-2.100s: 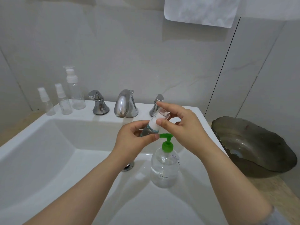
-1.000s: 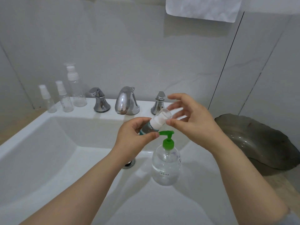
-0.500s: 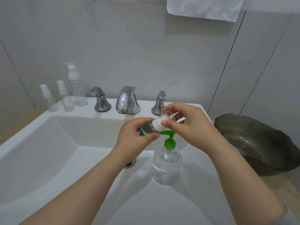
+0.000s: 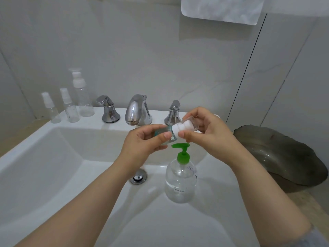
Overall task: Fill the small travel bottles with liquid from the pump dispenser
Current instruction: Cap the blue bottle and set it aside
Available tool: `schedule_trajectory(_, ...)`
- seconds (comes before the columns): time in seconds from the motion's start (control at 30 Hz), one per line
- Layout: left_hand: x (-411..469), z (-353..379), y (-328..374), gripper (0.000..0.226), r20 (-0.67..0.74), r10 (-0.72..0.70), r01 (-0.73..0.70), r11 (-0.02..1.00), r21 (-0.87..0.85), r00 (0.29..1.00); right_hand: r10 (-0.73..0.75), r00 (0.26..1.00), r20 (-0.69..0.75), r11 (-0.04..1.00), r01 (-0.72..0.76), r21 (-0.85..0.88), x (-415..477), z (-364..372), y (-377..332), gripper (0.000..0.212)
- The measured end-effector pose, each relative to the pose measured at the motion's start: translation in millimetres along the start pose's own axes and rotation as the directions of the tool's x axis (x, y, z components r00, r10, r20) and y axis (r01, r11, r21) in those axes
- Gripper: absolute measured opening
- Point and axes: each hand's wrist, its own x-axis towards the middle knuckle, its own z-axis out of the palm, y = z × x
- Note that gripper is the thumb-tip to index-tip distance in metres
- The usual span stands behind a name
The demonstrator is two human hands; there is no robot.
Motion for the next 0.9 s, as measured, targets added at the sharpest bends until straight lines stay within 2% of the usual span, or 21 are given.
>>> schedule_trajectory(0.23,-2,1,4,0.035,0.082,-0.074,0.082,0.992,-0.100,0.994,-0.051,0.998,0.021,0.995,0.049,0.088,1,2,-5,0.030)
schedule_trajectory(0.43,-3,3,11,0.046,0.102,-0.192,0.210,0.955,-0.211,0.976,-0.114,0.993,0.011,0.964,0.107,0.244,0,-11,-14,0.029)
schedule_trajectory(0.63,-4,4,10,0.047,0.134,-0.190,0.217,0.951,-0.221,0.973,-0.074,0.996,0.044,0.997,0.073,0.026,-1,-1,-10,0.028)
schedule_trajectory(0.73,-4,4,9,0.049,0.148,-0.197,0.226,0.950,-0.216,0.969,-0.085,0.995,-0.050,0.989,0.078,-0.124,-3,3,-12,0.020)
schedule_trajectory(0.77,-5,5,8,0.047,0.156,-0.199,0.229,0.950,-0.212,0.968,-0.093,0.990,-0.104,0.978,0.071,-0.196,-3,5,-13,0.024)
schedule_trajectory(0.83,-5,6,8,0.043,0.164,-0.207,0.239,0.948,-0.209,0.964,-0.077,0.980,-0.182,0.951,0.017,-0.307,-3,8,-12,0.048)
schedule_trajectory(0.9,-5,6,8,0.043,0.155,-0.214,0.245,0.945,-0.218,0.964,-0.020,0.984,-0.175,0.951,-0.035,-0.307,-4,5,-14,0.058)
